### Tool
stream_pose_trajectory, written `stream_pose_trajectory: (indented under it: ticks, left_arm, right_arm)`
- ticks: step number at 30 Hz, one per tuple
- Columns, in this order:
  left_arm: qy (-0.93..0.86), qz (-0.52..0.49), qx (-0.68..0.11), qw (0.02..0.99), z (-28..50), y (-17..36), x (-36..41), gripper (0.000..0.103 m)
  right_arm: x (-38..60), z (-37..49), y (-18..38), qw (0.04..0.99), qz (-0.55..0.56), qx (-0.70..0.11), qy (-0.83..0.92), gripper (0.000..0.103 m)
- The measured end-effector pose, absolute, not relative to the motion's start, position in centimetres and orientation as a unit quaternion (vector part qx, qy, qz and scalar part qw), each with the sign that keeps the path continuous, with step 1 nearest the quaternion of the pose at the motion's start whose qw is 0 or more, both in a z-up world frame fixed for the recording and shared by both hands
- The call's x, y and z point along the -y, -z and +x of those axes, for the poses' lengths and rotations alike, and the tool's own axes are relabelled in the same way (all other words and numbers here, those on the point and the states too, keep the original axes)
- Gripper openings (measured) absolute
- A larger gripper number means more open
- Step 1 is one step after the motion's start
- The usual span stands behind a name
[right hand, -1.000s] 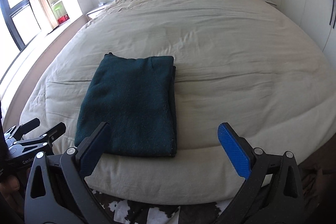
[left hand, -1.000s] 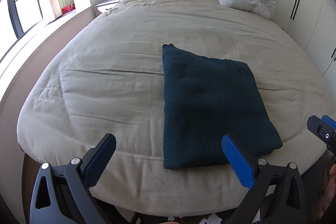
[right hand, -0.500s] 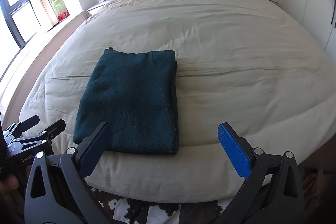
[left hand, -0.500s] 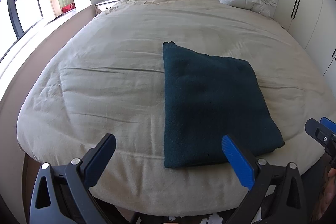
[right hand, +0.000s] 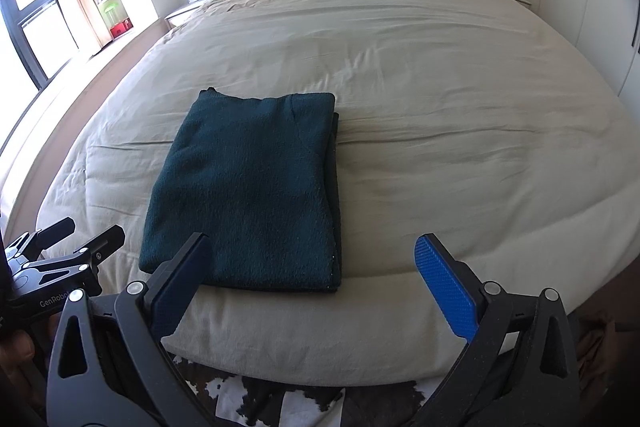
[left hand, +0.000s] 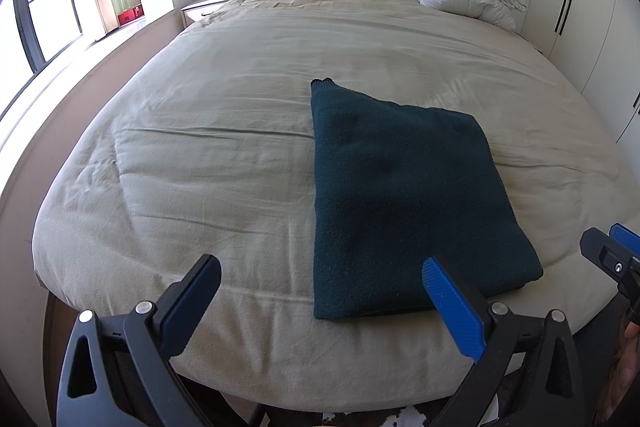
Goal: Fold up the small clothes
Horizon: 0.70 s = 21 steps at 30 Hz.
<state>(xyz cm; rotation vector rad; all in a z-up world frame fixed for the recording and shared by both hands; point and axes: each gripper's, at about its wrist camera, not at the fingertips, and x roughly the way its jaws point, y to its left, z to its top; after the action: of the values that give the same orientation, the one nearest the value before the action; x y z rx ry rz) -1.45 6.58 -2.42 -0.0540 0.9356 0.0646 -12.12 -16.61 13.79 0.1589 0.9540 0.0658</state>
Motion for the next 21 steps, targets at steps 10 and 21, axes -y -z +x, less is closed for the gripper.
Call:
stream_pose_trajectory:
  ticks: [10, 21]
  left_arm:
    - [-0.032, -0.026, -0.451, 0.891, -1.49, 2.44, -6.57, 0.103]
    - [-0.031, -0.025, -0.452, 0.891, -1.47, 2.42, -6.61, 0.103]
  right_arm:
    - [16.62, -12.12, -13.77, 0.885, 0.076, -0.459, -0.031, 0.103]
    - [16.44, -12.19, -13.53, 0.883, 0.078, -0.461, -0.032, 0.103]
